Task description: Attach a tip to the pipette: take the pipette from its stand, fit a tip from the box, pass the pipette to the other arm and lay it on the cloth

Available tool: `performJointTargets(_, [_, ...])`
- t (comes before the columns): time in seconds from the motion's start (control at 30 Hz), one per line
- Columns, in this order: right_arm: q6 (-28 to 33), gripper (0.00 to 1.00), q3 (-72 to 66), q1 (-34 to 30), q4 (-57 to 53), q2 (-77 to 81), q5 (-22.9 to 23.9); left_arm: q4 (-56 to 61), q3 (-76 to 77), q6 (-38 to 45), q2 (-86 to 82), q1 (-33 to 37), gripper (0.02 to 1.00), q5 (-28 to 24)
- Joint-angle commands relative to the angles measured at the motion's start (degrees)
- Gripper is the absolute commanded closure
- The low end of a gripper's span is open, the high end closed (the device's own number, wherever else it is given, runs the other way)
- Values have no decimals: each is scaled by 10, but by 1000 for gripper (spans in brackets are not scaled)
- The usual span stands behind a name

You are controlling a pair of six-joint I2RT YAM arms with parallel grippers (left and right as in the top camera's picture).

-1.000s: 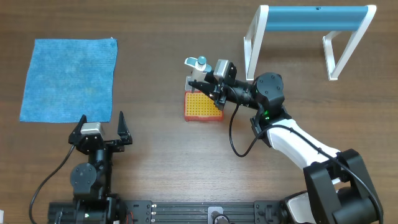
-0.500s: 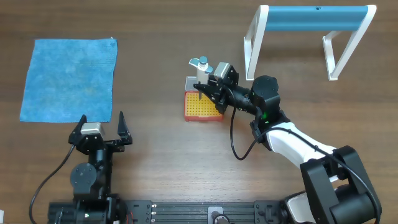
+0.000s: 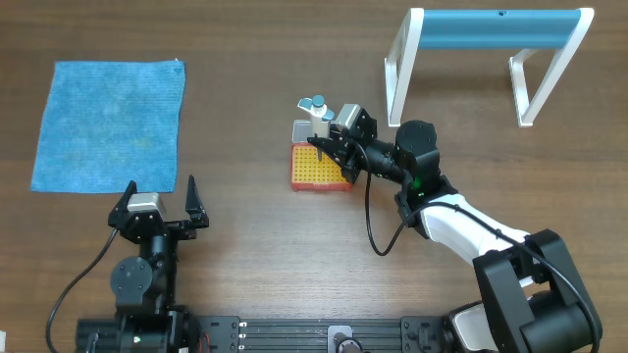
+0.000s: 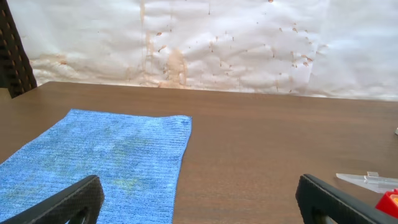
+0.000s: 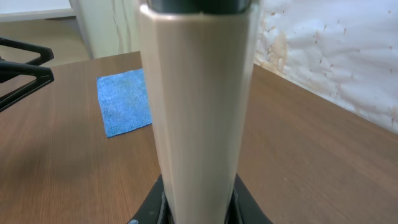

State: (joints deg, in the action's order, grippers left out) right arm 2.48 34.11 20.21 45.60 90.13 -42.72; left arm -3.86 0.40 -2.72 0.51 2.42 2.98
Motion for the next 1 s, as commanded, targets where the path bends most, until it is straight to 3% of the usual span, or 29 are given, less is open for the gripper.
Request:
performJointTargets(0.03, [8, 923, -2, -2, 35, 21, 3, -3, -1, -3, -3, -2, 20, 9])
performJointTargets(1.0, [-7, 925, -2, 0, 14, 35, -4, -3, -1, -3, -3, -2, 20, 9])
